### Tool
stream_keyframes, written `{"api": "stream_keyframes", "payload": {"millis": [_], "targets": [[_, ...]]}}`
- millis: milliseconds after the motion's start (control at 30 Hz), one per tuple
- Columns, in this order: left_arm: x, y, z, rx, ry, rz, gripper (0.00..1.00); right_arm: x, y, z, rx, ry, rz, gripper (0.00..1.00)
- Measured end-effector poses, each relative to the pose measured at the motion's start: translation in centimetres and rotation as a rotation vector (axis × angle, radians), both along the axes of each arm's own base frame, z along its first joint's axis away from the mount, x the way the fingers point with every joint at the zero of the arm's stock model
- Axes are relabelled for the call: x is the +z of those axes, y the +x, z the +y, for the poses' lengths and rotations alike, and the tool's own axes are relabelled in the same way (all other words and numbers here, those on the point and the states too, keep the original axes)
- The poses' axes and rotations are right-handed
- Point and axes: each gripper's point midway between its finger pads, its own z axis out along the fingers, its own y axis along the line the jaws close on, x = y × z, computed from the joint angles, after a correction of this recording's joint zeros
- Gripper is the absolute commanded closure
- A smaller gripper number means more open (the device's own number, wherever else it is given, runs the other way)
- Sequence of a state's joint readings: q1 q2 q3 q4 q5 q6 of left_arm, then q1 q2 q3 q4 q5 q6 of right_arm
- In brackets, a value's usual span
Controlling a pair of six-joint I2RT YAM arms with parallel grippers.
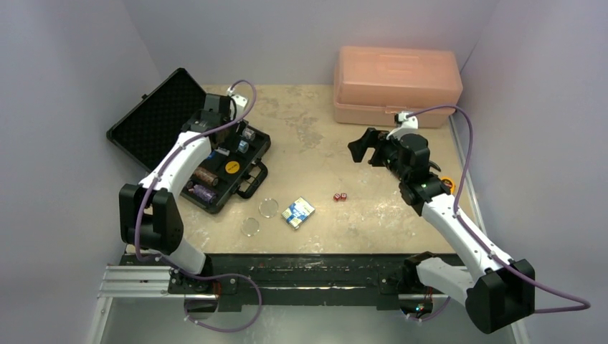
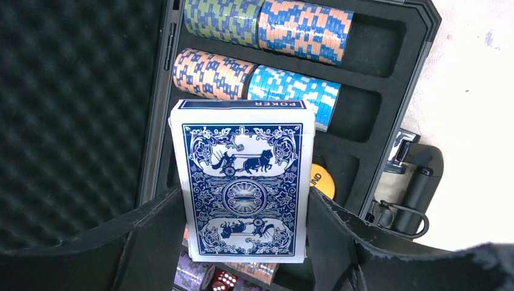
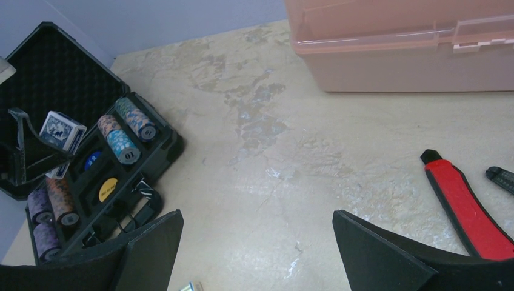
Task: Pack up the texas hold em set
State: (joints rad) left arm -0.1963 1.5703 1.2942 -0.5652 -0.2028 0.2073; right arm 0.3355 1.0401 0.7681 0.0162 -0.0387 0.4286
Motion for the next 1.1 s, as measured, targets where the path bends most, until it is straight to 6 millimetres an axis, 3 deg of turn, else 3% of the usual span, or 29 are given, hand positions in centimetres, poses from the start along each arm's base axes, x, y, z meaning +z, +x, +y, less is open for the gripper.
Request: {"api": "stream_keyframes", "payload": {"millis": [333,700,1100], "targets": [[-1.1,-0.1,0.1,-0.006,0.018,0.029,1.00,0.0,-0.2,0.5,0.012,-0.002,-0.001,0.01],[-5.7,-3.4,0.9,-0.007,0.048,0.155,1.00,0.0,-0.3,0.8,0.013,-0.008,-0.004,0.01],[-6.0,-3.6,0.2,-0.041,0.046,0.165,1.00,0.7,-0.5,0.7,0.000,-0.008,-0.024,0.01]]}}
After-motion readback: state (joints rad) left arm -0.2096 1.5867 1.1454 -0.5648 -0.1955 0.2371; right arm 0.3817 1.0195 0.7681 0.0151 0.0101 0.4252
